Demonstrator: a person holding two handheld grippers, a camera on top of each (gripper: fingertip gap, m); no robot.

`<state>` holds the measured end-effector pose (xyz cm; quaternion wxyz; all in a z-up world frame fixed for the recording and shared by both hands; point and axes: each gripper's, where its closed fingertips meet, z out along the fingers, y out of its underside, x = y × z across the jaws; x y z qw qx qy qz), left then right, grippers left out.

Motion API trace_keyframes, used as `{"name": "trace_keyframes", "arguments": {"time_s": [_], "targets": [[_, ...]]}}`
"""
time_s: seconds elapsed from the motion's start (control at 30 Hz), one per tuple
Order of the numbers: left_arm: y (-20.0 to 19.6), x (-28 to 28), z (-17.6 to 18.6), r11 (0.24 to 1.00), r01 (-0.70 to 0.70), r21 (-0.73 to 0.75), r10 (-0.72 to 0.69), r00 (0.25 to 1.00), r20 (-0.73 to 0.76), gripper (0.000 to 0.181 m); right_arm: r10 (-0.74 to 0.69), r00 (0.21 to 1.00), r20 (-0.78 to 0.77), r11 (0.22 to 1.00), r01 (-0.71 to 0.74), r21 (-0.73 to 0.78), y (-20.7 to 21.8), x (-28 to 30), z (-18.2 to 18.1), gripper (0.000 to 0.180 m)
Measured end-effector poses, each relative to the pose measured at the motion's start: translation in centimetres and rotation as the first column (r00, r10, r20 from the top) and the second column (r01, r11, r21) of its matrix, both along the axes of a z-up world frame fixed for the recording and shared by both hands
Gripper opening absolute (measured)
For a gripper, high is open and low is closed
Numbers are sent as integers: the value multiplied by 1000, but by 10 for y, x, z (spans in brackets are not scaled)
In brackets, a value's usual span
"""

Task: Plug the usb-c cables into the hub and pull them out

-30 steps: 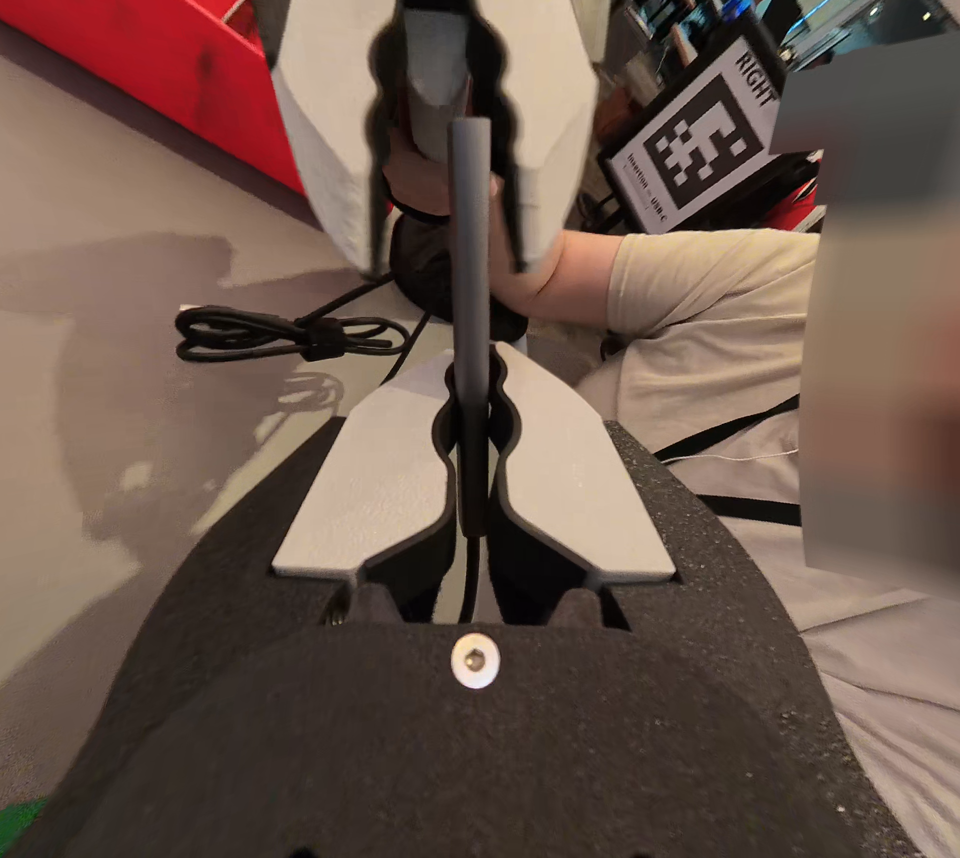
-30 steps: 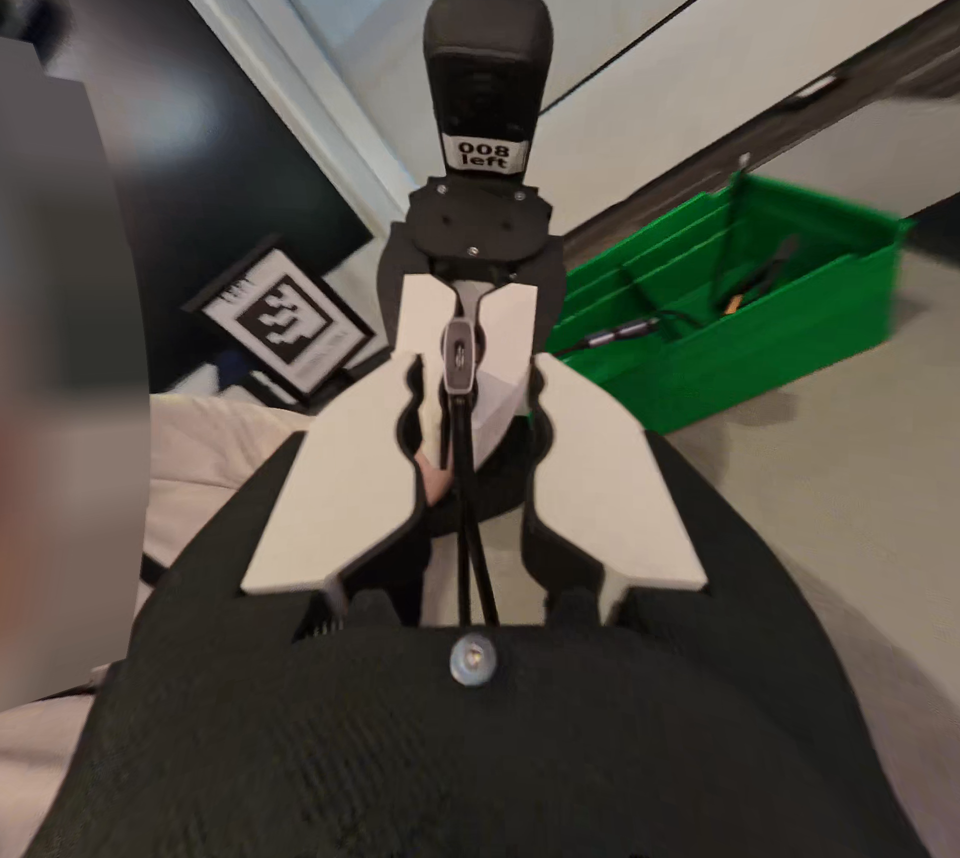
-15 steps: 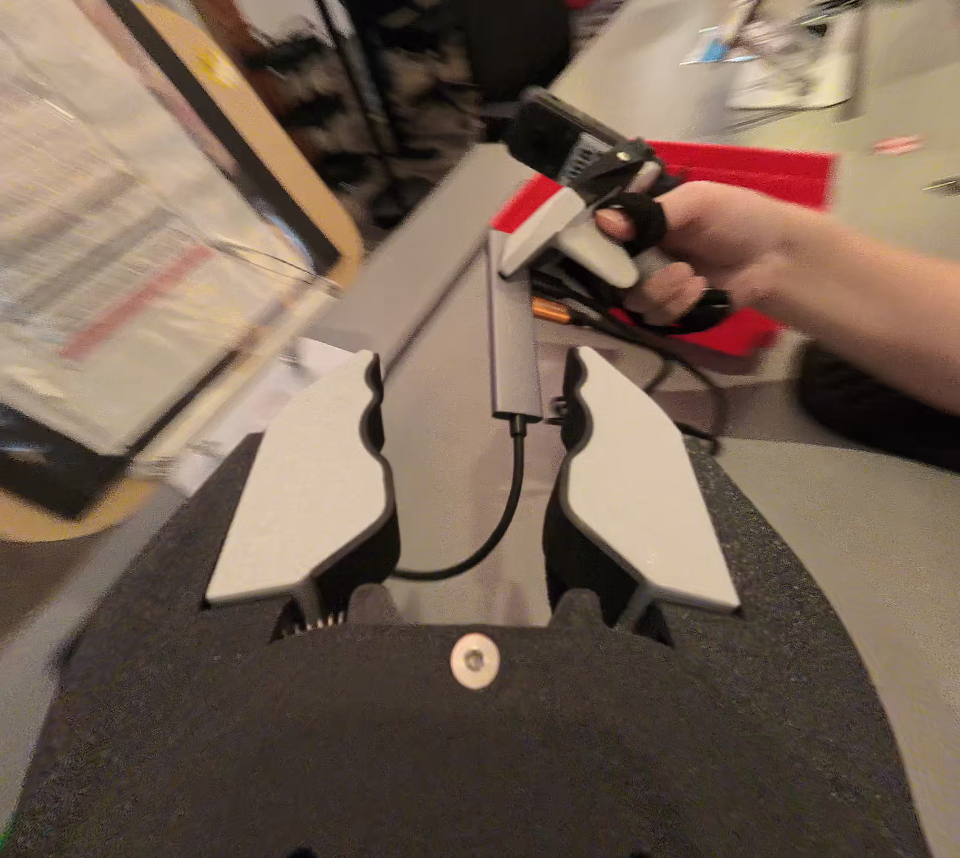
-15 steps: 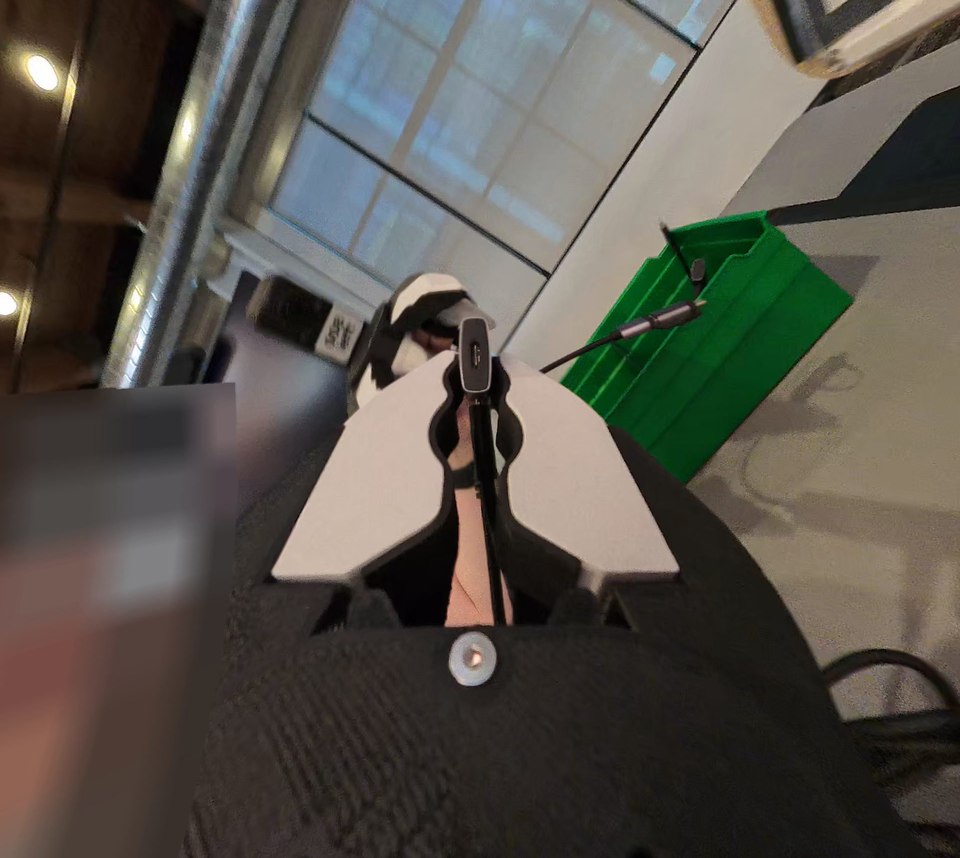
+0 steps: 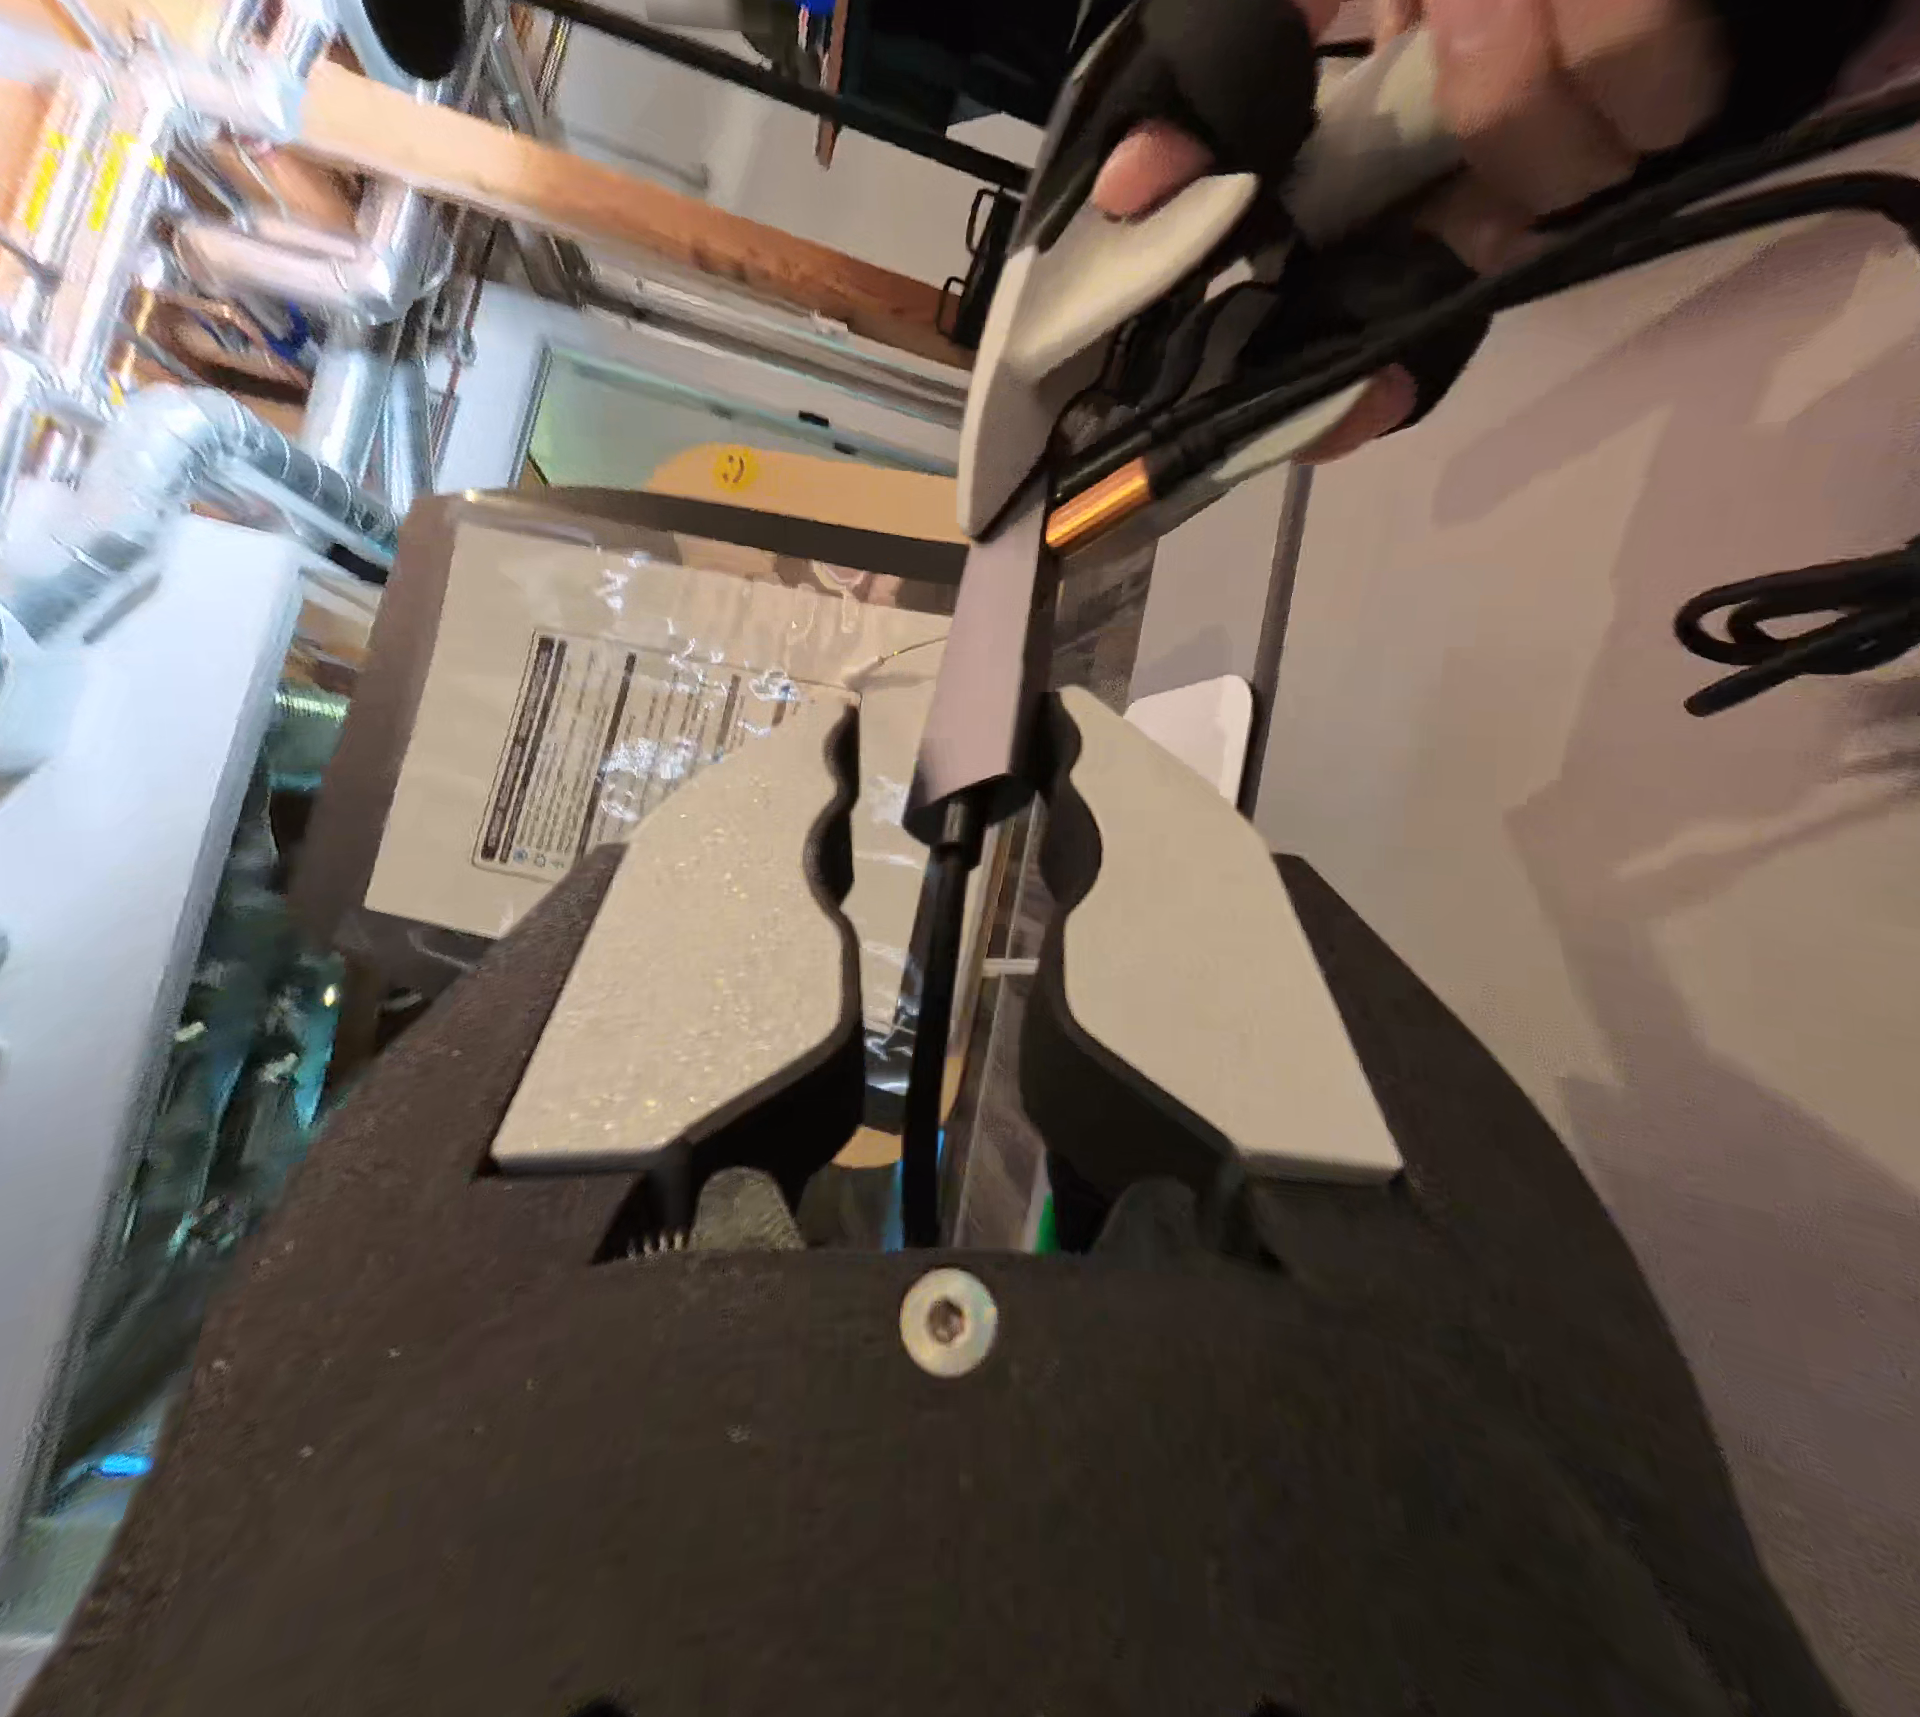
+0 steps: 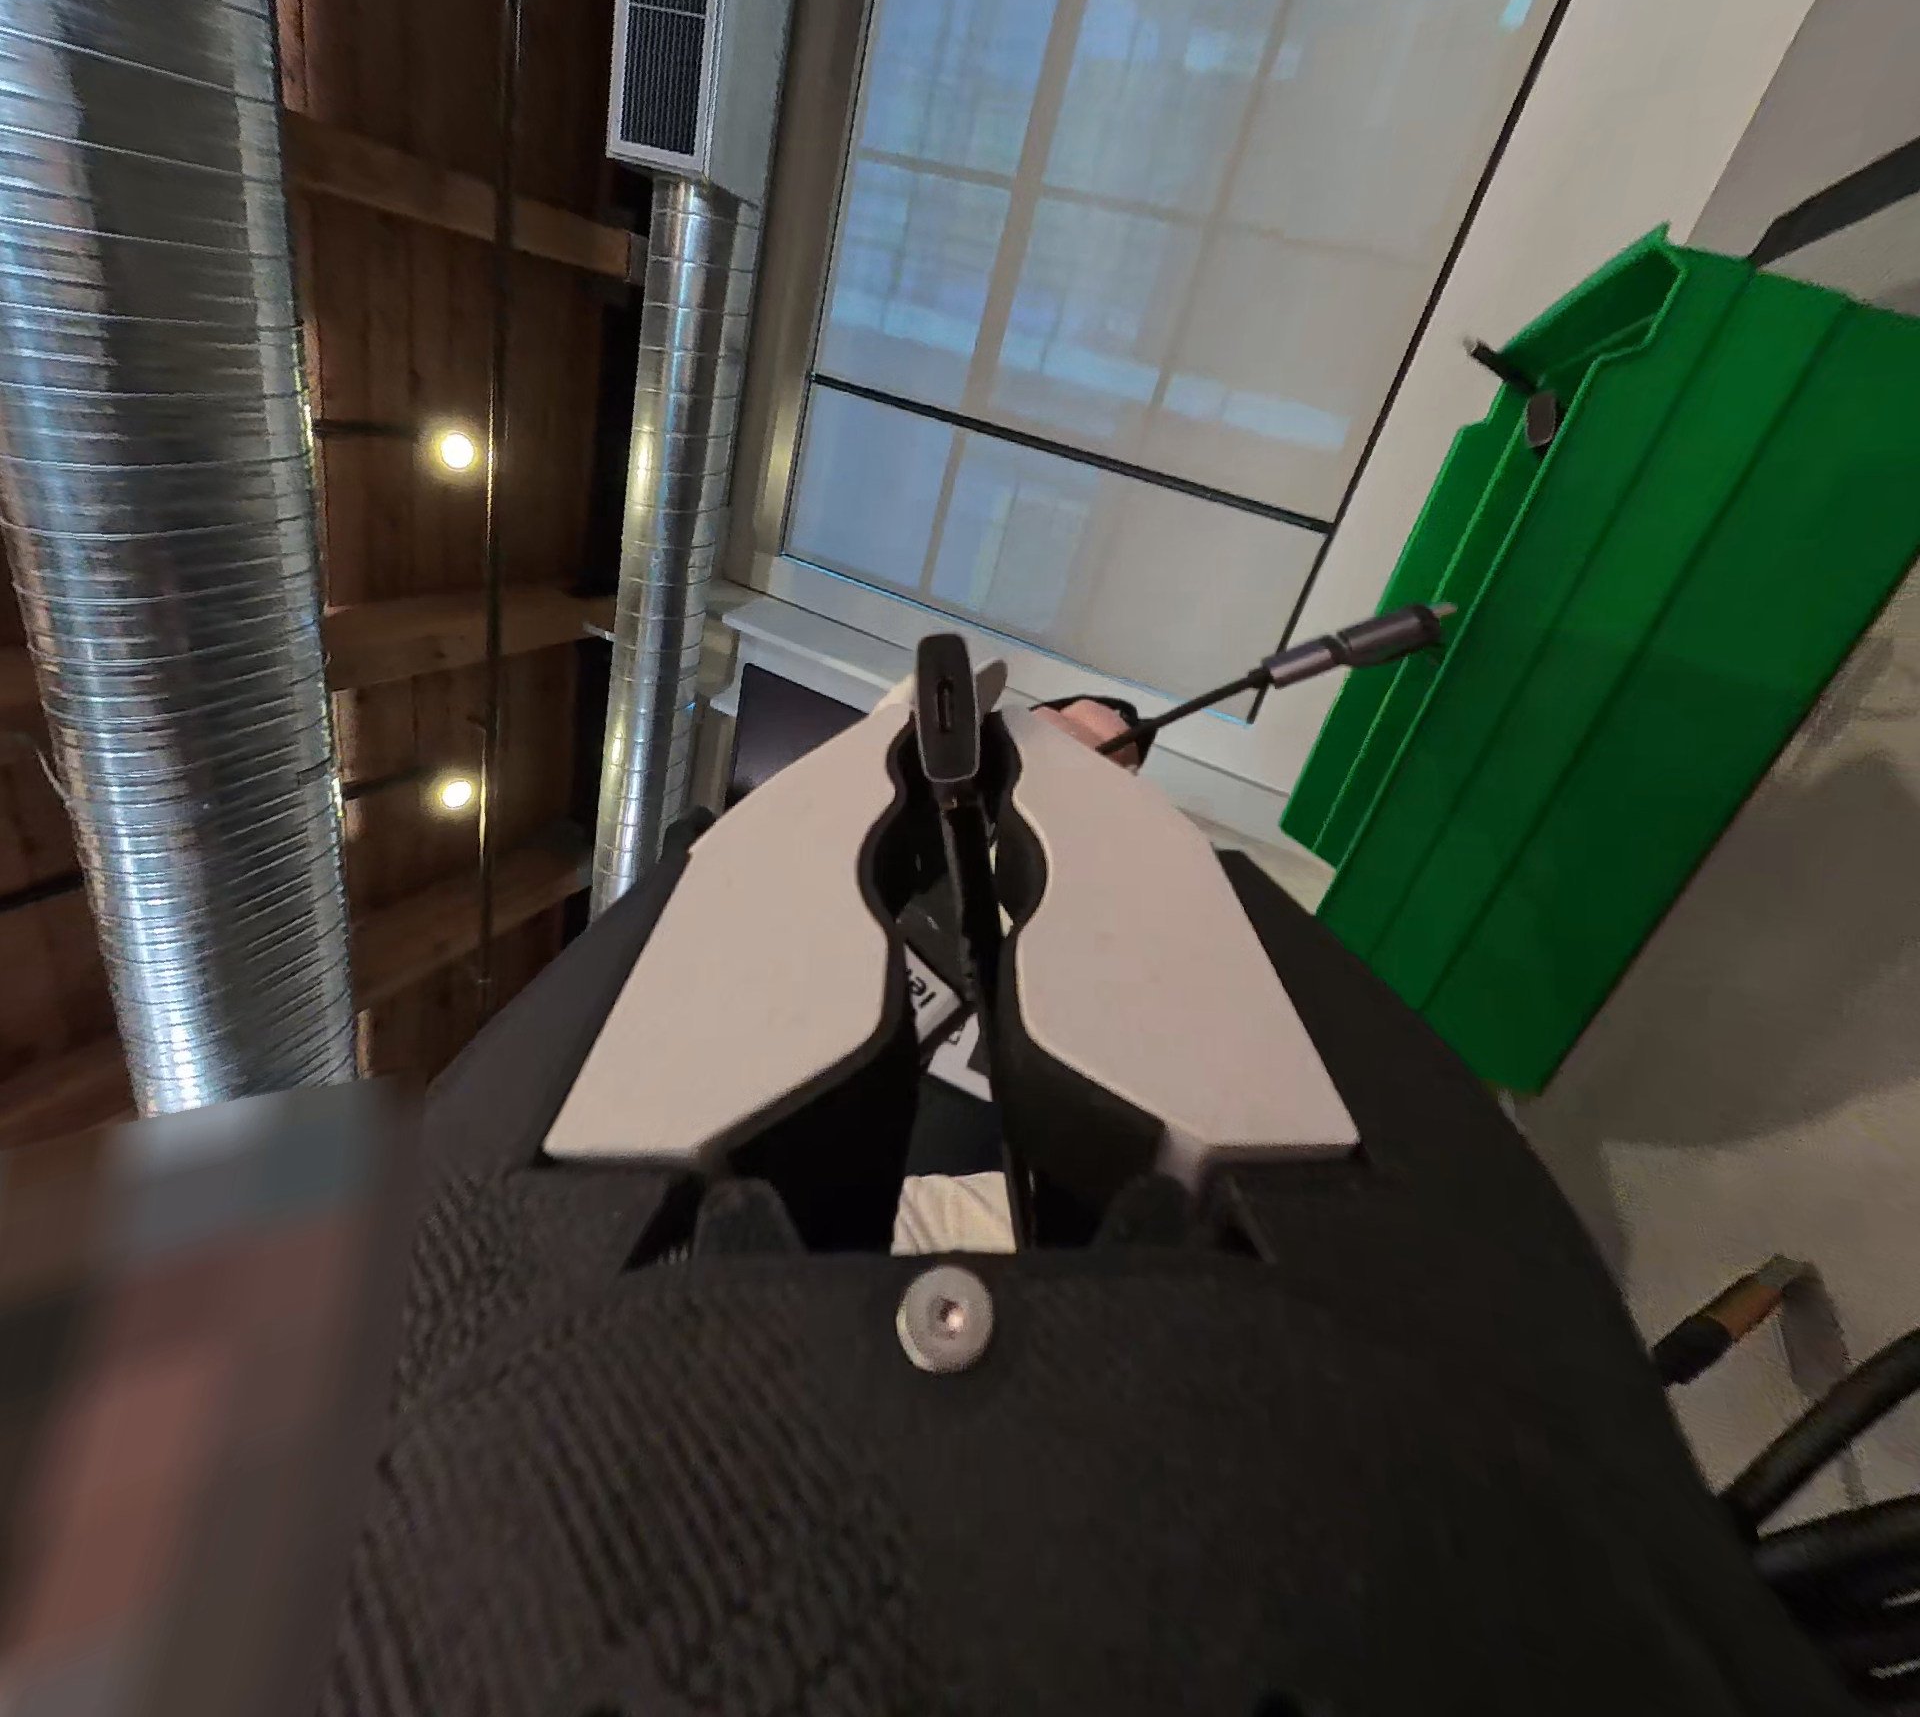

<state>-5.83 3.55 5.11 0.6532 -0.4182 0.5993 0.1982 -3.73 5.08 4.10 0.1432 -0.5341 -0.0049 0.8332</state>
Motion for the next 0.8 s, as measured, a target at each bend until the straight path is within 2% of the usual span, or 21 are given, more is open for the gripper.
{"name": "trace_keyframes", "arguments": {"time_s": [0.23,0.47,0.63,0.8], "targets": [[-12,10,-15,997,75,-11,-76,992,-98,20,128,992,6,991,-128,-33,-8,-4,-10,10],[-21,23,-28,992,122,40,-111,970,-218,15,228,970,83,973,-224,-57,-15,4,-22,10],[-24,34,-42,983,147,110,-104,939,-327,13,221,963,151,973,-208,-99,-14,3,-30,10],[-21,34,-39,982,142,124,-97,945,-313,11,230,958,169,970,-213,-114,-14,2,-30,10]]}}
